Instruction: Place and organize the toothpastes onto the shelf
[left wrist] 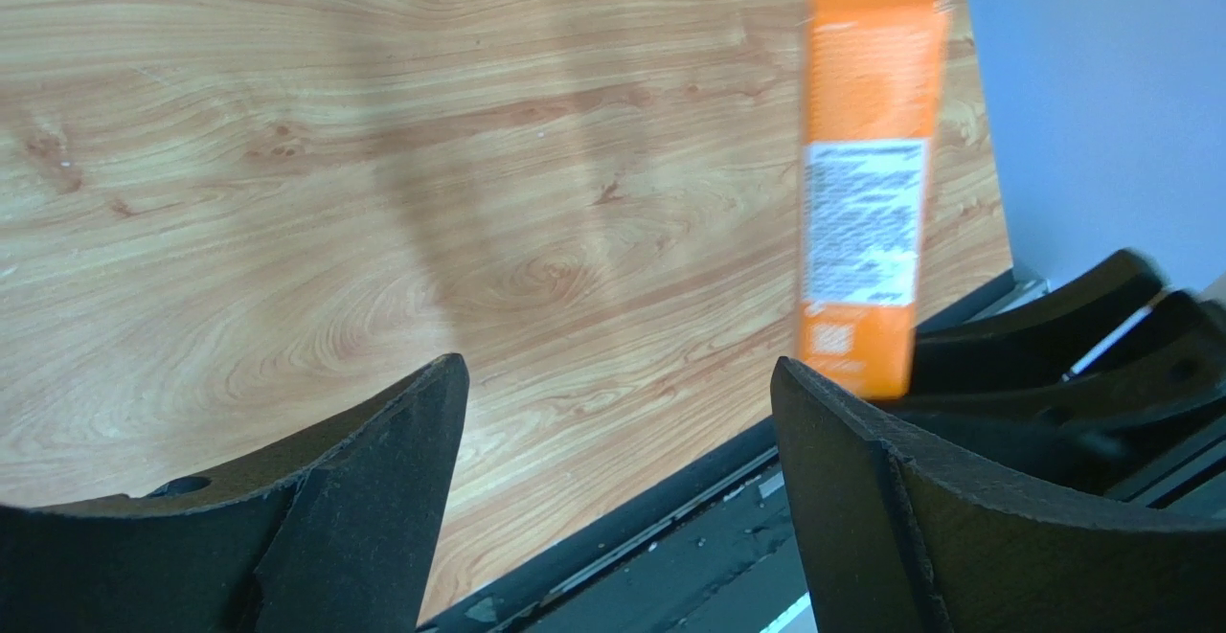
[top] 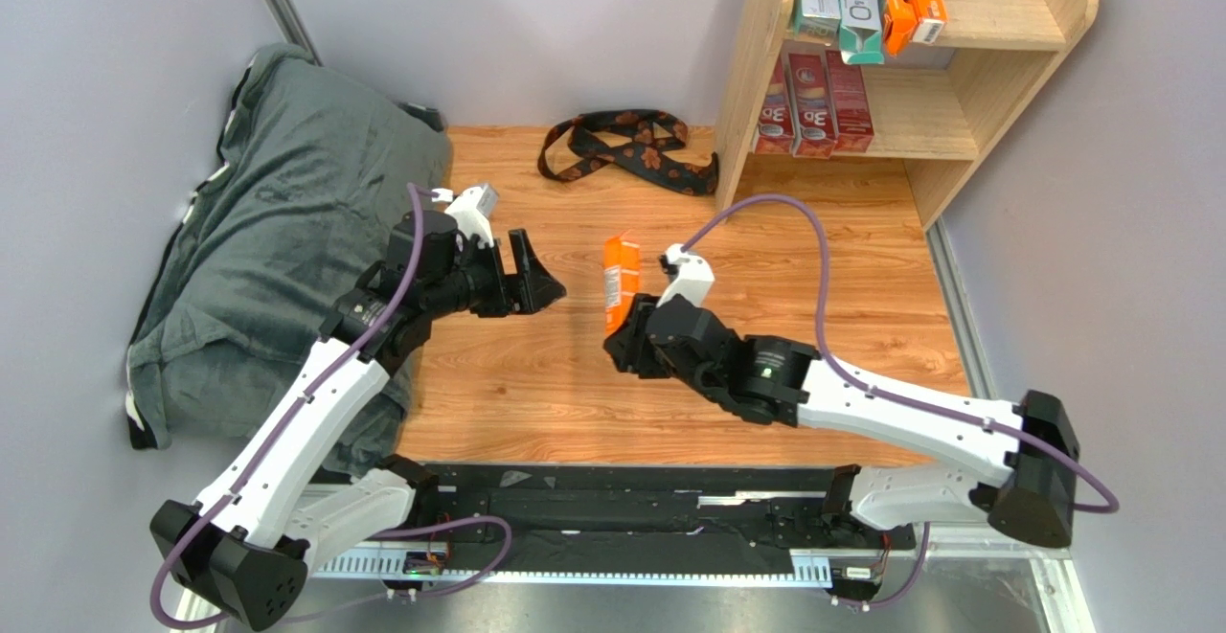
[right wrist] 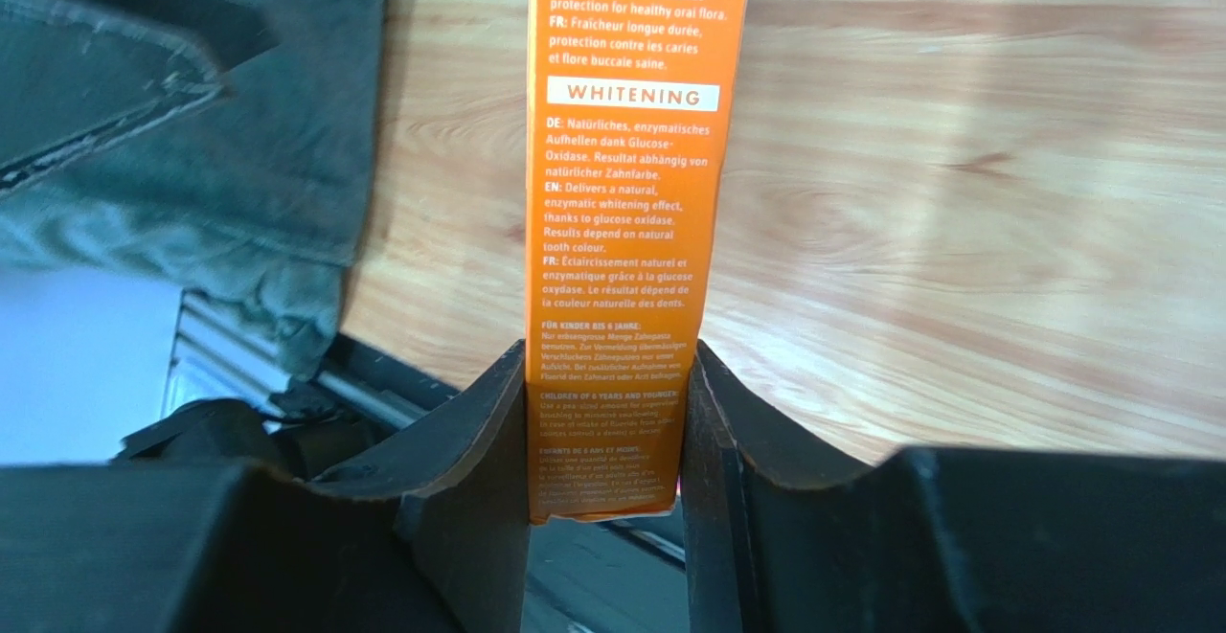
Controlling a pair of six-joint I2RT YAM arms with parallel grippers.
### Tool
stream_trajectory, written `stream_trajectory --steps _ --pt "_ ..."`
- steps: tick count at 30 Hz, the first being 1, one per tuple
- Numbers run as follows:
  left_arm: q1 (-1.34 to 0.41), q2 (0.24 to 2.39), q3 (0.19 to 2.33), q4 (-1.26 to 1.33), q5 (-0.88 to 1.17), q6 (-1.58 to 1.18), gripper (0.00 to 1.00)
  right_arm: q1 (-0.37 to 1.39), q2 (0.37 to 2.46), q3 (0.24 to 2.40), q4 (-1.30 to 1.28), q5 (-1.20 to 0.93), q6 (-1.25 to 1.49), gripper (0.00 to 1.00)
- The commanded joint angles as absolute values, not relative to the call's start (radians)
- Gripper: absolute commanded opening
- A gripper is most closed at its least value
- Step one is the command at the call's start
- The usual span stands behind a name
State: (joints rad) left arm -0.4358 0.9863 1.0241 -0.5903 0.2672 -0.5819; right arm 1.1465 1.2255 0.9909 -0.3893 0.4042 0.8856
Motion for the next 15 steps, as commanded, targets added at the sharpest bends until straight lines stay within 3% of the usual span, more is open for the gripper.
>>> stream_trajectory --steps 1,10,15 --pt "-0.43 0.974 1.063 -0.614 0.253 -0.529 0.86 1.108 1.073 0.966 -0.486 0.511 0.862 0.27" --pt "-0.43 0.997 1.04 -0.607 0.25 -0.522 0.87 1.085 0.836 1.017 -0.771 0.612 0.833 0.27" --pt "-0.43 1.02 1.049 -0.598 0.262 -0.52 0.87 1.085 0.834 1.123 -0.825 0.637 0.763 0.27"
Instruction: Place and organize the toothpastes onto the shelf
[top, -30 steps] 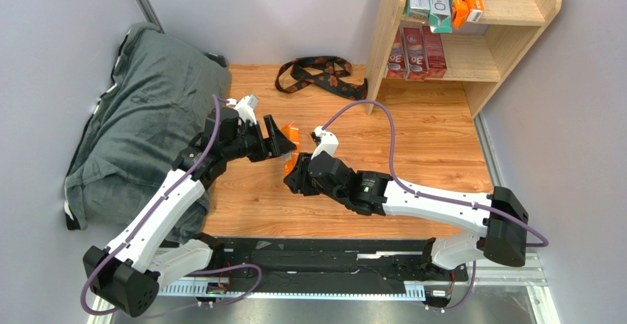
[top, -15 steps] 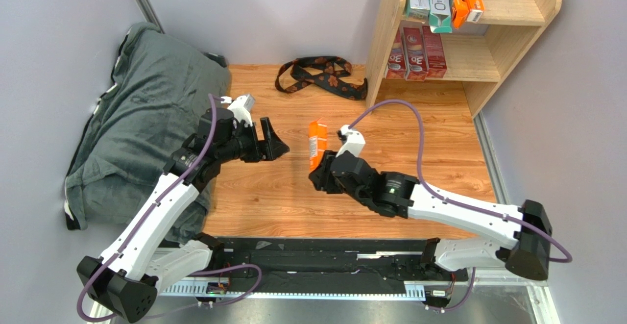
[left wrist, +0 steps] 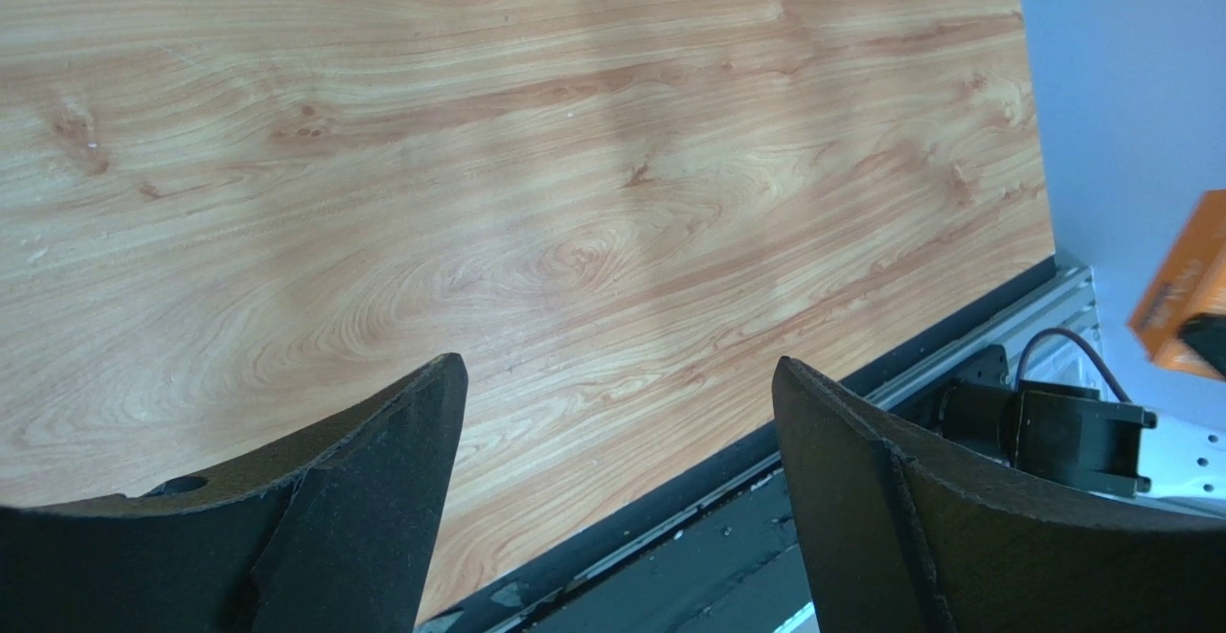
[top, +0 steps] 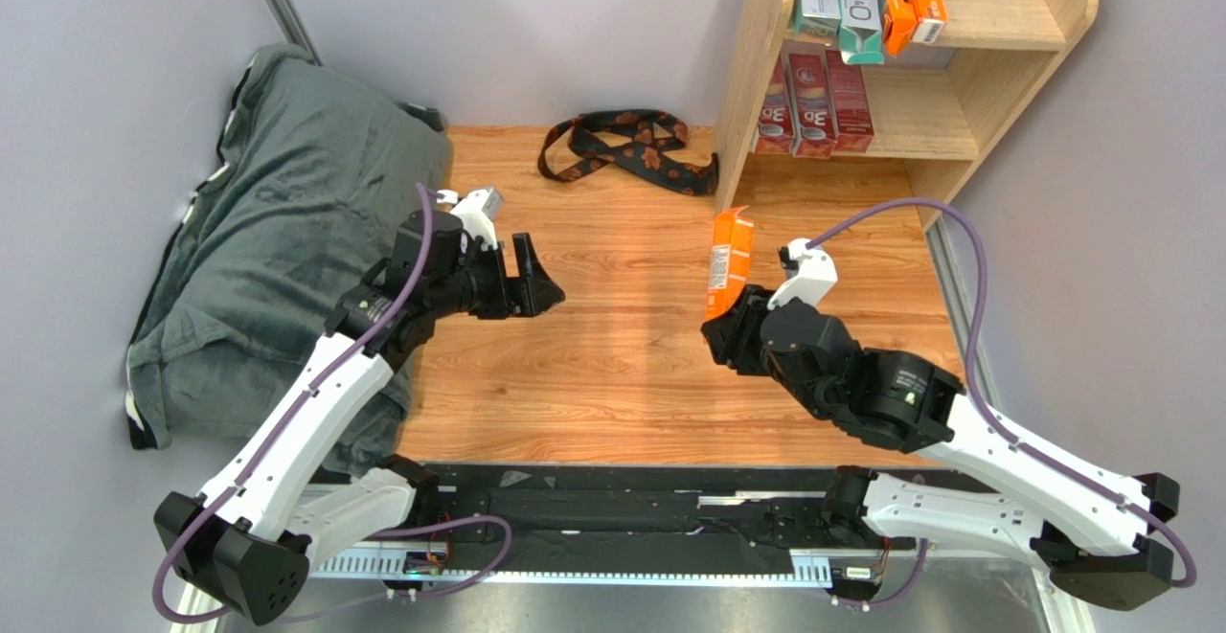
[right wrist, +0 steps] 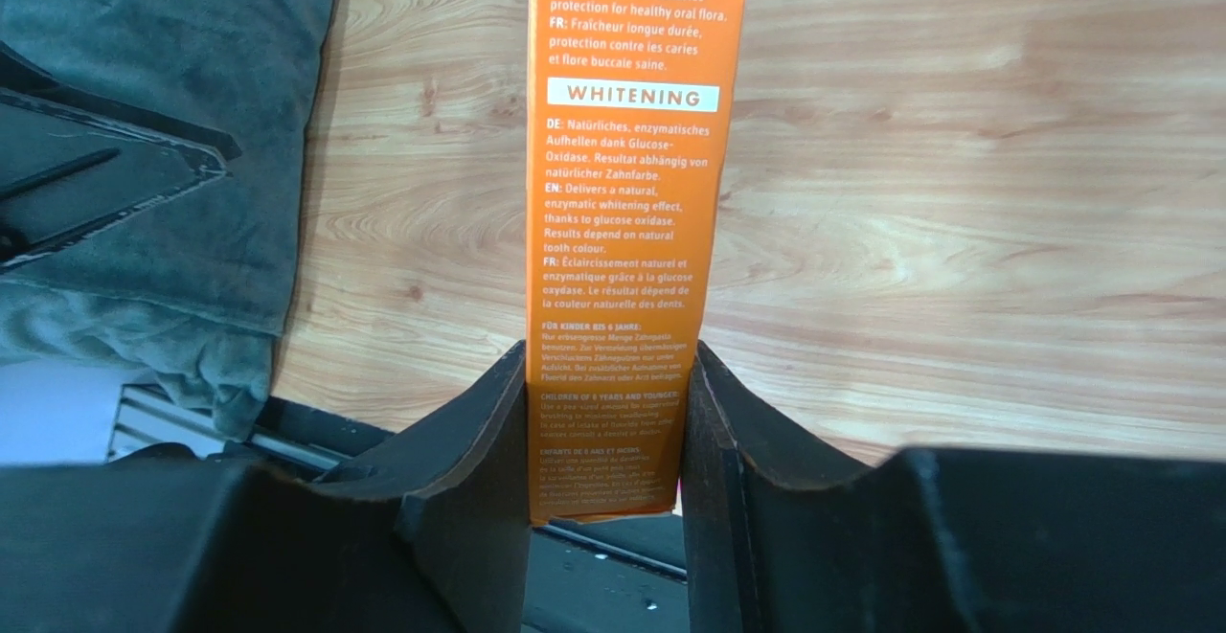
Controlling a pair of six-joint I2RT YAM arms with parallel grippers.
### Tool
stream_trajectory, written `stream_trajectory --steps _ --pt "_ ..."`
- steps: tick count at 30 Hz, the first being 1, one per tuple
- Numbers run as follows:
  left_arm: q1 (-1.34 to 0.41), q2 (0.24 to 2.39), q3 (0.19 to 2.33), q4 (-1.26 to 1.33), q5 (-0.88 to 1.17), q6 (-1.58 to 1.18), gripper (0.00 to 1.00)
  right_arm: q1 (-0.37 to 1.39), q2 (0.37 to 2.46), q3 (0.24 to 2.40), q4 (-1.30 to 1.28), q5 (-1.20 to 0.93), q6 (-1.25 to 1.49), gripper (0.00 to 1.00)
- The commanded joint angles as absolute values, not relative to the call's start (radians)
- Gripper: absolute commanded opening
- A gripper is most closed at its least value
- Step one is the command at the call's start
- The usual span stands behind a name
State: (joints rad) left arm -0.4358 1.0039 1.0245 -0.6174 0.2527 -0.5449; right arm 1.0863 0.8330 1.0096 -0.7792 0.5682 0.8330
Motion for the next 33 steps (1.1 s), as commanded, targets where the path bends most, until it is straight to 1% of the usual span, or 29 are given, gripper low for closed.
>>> stream_trajectory --steps 1,3,4,6,7,8,10,11,13,14,15,19,20,21,23,24,25,26,27,28,29,33 --pt "-0.43 1.028 1.049 -0.598 0.265 -0.519 0.87 1.081 0.847 1.182 -0.833 0.641 0.741 0.27" --pt "-0.43 1.034 1.046 -0.6 0.27 -0.515 0.87 1.074 0.902 1.256 -0.848 0.635 0.675 0.27" --pt "-0.43 1.04 1.045 -0.6 0.275 -0.514 0.87 1.062 0.922 1.338 -0.851 0.629 0.651 0.27" --pt "-0.43 1.042 1.035 -0.598 0.276 -0.512 0.87 1.026 0.992 1.422 -0.86 0.598 0.572 0.27" --pt "-0.43 1.042 1.032 -0.597 0.276 -0.511 0.87 1.011 1.021 1.525 -0.867 0.572 0.549 0.27" --pt "-0.43 1.042 1.025 -0.597 0.276 -0.511 0.87 0.988 1.073 1.573 -0.874 0.552 0.501 0.27" --pt "-0.43 1.043 1.022 -0.597 0.278 -0.508 0.87 0.91 1.126 1.678 -0.89 0.488 0.457 0.27" --pt "-0.43 1.045 1.019 -0.594 0.276 -0.508 0.87 0.882 1.15 1.768 -0.89 0.467 0.437 0.27" --pt "-0.43 1.052 1.017 -0.592 0.279 -0.505 0.87 0.784 1.225 1.853 -0.896 0.399 0.385 0.27" --pt "-0.431 1.055 1.02 -0.595 0.281 -0.503 0.87 0.75 1.255 1.947 -0.902 0.381 0.374 0.27" --pt "-0.43 1.064 1.023 -0.598 0.282 -0.496 0.87 0.683 1.297 1.986 -0.911 0.358 0.356 0.26" --pt "-0.43 1.081 1.022 -0.6 0.284 -0.48 0.87 0.508 1.406 2.193 -0.925 0.24 0.334 0.26" --pt "-0.43 1.084 1.019 -0.598 0.282 -0.473 0.87 0.473 1.429 2.288 -0.943 0.22 0.336 0.26" --pt "-0.43 1.094 1.017 -0.597 0.281 -0.468 0.87 0.403 1.474 2.331 -0.953 0.2 0.339 0.26" --pt "-0.43 1.103 1.008 -0.597 0.276 -0.457 0.88 0.326 1.508 2.394 -0.957 0.14 0.347 0.26" --pt "-0.43 1.111 1.003 -0.595 0.275 -0.453 0.88 0.231 1.522 2.44 -0.957 0.102 0.363 0.26" --pt "-0.43 1.114 0.997 -0.597 0.272 -0.448 0.88 0.18 1.551 2.46 -0.956 0.015 0.4 0.25" --pt "-0.43 1.12 0.994 -0.595 0.268 -0.442 0.88 0.129 1.558 2.468 -0.945 -0.036 0.42 0.25" --pt "-0.43 1.127 0.989 -0.594 0.267 -0.44 0.88 0.042 1.565 2.473 -0.937 -0.069 0.435 0.25" --pt "-0.43 1.132 0.979 -0.591 0.271 -0.437 0.88 0.01 1.578 2.471 -0.928 -0.125 0.46 0.25" --pt "-0.43 1.137 0.974 -0.589 0.273 -0.433 0.88 -0.08 1.585 2.471 -0.919 -0.153 0.471 0.25" --pt "-0.431 1.158 0.943 -0.578 0.279 -0.423 0.89 -0.227 1.624 2.473 -0.899 -0.296 0.514 0.25"
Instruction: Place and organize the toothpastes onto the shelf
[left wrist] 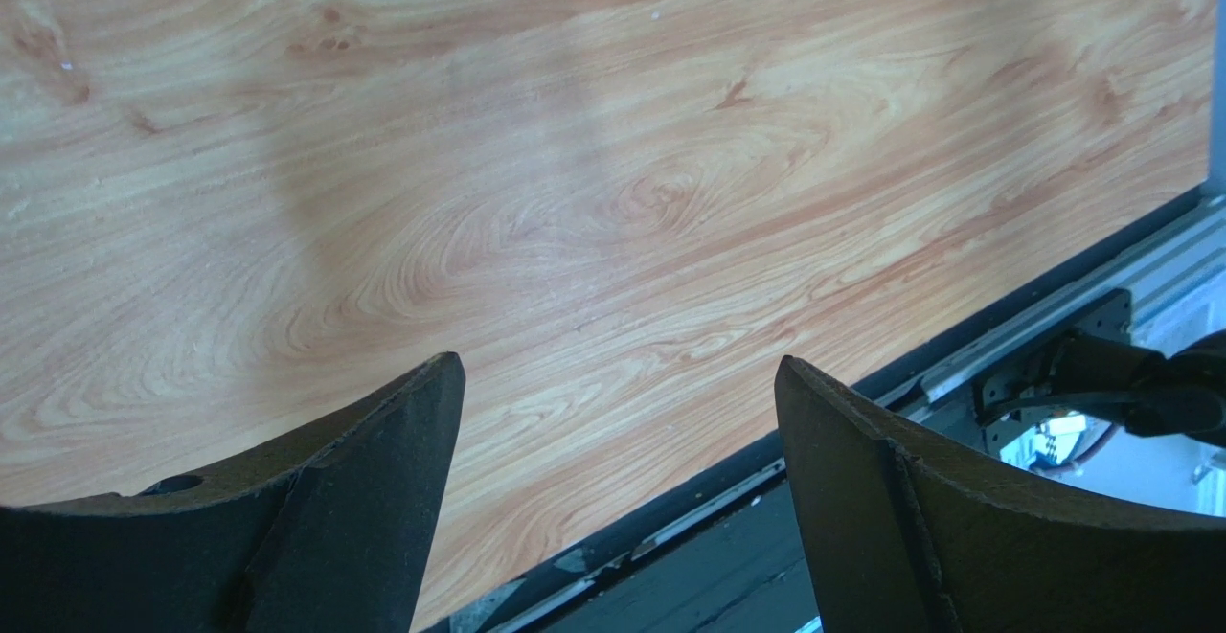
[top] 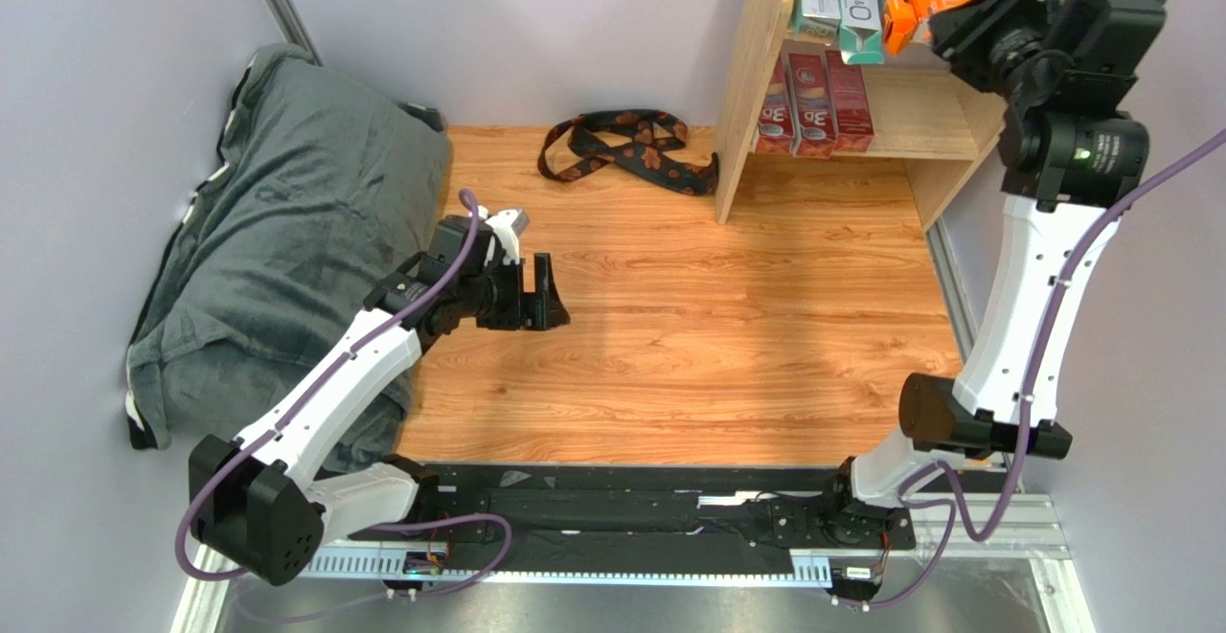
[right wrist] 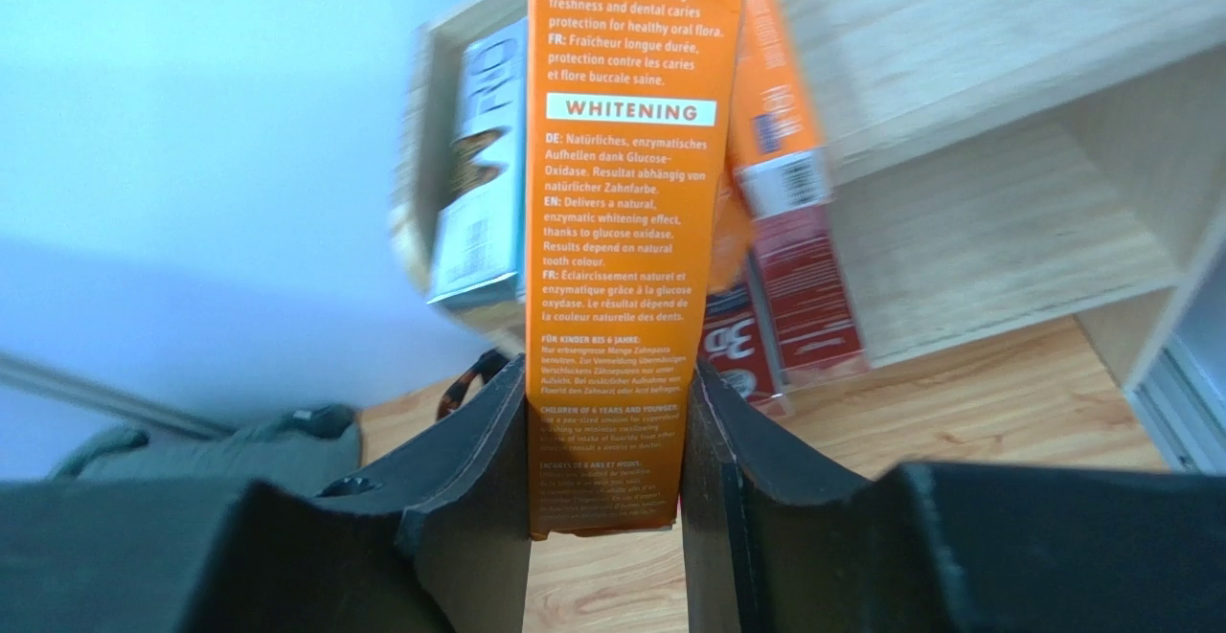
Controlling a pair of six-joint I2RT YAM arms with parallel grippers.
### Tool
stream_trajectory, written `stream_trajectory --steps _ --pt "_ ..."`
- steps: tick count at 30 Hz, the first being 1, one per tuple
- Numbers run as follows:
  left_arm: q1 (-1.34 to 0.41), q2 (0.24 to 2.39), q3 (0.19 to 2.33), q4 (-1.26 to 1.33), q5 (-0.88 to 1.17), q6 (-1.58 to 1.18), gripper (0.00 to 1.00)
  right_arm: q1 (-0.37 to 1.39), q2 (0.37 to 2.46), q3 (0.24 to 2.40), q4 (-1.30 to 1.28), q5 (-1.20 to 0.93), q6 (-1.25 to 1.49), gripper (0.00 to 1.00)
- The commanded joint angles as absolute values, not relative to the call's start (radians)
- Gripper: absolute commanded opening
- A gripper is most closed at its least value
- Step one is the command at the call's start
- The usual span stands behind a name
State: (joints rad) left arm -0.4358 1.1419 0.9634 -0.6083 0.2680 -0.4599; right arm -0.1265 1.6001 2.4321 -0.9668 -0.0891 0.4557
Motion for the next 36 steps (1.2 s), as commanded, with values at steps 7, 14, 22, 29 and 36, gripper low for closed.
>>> stream_trajectory --steps 7,14,22,29,36 --pt "-0.43 1.175 0.904 -0.561 0.29 -0.414 0.89 -0.348 1.712 2.526 -0.902 -0.37 0.512 0.25" --pt "-0.431 1.192 0.904 -0.557 0.324 -0.413 0.9 -0.406 1.815 2.612 -0.893 -0.399 0.517 0.26" --pt "-0.431 1.227 0.891 -0.531 0.341 -0.416 0.92 -0.41 1.913 2.603 -0.789 -0.397 0.558 0.27" --pt "-0.431 1.249 0.893 -0.526 0.342 -0.413 0.94 -0.408 1.98 2.638 -0.761 -0.402 0.568 0.29" --pt "-0.431 1.247 0.89 -0.526 0.341 -0.413 0.96 -0.396 2.011 2.64 -0.746 -0.408 0.566 0.3"
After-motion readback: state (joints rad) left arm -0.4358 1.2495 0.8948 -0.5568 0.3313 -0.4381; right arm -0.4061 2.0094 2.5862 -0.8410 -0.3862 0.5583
